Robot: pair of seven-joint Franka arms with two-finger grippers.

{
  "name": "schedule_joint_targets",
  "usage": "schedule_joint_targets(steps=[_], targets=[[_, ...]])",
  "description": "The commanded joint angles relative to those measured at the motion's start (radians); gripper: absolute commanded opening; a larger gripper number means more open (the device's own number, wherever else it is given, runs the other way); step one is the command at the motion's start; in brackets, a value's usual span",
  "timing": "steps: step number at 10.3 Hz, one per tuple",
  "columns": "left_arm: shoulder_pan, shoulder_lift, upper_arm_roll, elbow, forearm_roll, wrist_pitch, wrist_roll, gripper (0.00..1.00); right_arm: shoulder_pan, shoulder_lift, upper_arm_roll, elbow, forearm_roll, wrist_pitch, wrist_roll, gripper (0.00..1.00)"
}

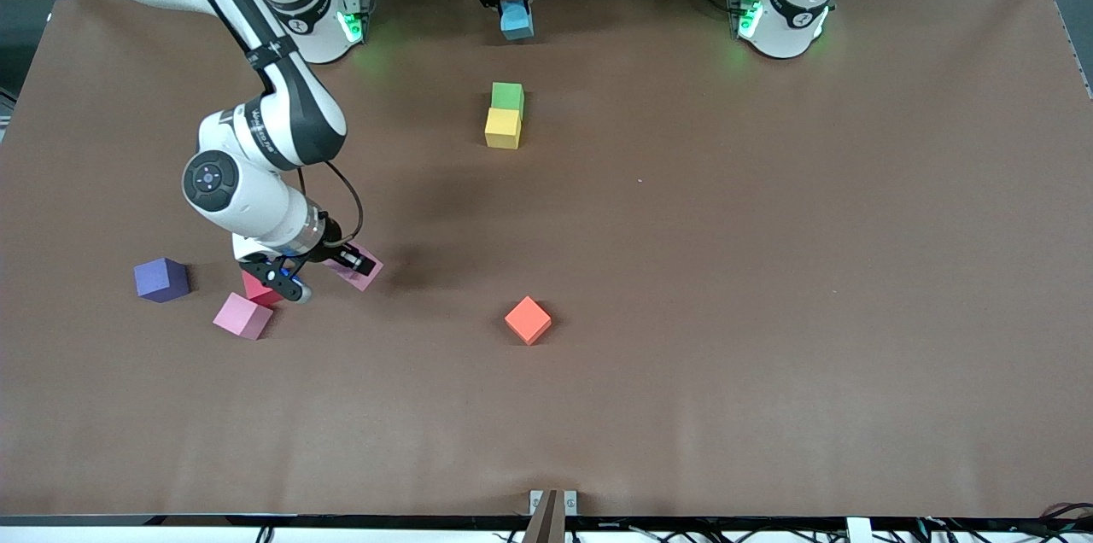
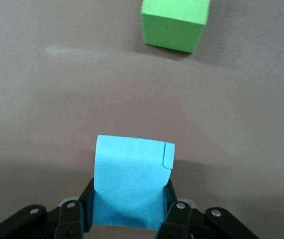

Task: Arrange blocks into number 1
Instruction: 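Place the cyan cube beyond the green cube with the left gripper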

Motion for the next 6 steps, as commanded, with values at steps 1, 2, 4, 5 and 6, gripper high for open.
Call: schedule_joint_targets(steps=[1,2,4,5,6], targets=[[0.023,0.014,0.008,-0.005,0.095,0.049,0.062,0.00,0.001,-0.020,0.006,-0.008,-0.010,-0.014,0.013,0.00],[0.037,0.034,0.009,-0.005,0.143,0.064,0.063,0.00,0.002,-0.020,0.003,-0.008,-0.011,-0.012,0.007,0.00],[0.069,0.063,0.009,-0.005,0.175,0.093,0.083,0.00,0.001,-0.008,-0.004,-0.008,-0.014,-0.003,0.001,0.00],[0.082,0.068,0.009,-0.005,0.183,0.106,0.091,0.00,0.001,-0.002,-0.004,-0.008,-0.014,0.000,0.001,0.00],[0.089,0.077,0.009,-0.006,0.183,0.110,0.103,0.00,0.001,-0.002,-0.004,-0.008,-0.013,0.002,0.002,0.00]])
